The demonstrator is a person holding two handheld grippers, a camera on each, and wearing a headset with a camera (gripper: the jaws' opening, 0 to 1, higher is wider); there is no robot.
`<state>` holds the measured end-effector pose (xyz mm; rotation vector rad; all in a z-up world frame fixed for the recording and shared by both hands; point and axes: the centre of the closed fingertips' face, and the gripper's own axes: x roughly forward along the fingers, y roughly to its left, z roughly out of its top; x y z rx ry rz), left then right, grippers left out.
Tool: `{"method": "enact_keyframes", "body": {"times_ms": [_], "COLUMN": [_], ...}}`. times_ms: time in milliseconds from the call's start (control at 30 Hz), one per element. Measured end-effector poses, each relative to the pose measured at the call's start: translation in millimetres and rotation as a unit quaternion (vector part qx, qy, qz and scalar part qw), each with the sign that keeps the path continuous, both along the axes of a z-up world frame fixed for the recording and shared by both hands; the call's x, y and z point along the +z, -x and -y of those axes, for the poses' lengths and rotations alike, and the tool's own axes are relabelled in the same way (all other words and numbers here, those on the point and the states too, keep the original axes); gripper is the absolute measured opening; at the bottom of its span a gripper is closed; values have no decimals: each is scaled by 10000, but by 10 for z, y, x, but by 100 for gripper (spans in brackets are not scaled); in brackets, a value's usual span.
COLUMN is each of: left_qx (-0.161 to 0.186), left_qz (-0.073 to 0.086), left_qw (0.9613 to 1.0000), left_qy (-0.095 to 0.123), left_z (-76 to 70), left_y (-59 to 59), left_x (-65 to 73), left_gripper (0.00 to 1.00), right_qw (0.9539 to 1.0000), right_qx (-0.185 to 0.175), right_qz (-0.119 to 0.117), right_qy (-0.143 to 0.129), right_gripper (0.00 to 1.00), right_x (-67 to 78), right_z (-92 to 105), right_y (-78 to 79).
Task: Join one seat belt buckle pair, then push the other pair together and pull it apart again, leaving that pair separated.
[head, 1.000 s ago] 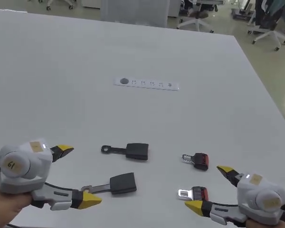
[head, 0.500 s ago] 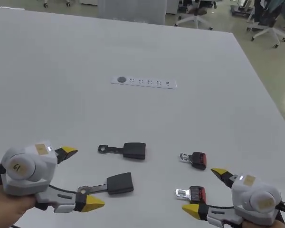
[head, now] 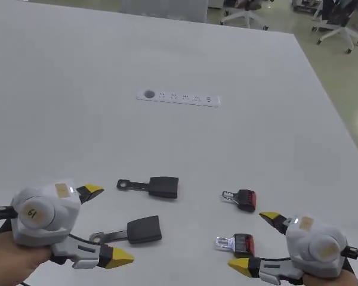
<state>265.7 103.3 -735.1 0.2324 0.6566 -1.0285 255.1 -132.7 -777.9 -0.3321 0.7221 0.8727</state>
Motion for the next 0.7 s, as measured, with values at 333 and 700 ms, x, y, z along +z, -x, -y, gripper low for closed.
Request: {"method": "enact_keyframes", "body": {"times_ms": [333,700], "left_qx": [-162,-294], "left_qz": [-135,-325], "left_qw": [9998,9990], "left_qy": [-39,-121], "left_z": [178,323], "left_y": [-97,-178], "left_x": [-126,-308], "left_gripper": [97,95], "right_qw": [9986,9962], "right_qx": [396,599], "right_qz": [-283,-567], "right_qy": [221,282], "right_gripper": [80,78], "right_x": [-209,-360], "right_z": [81,177], "right_y": [28,26]}}
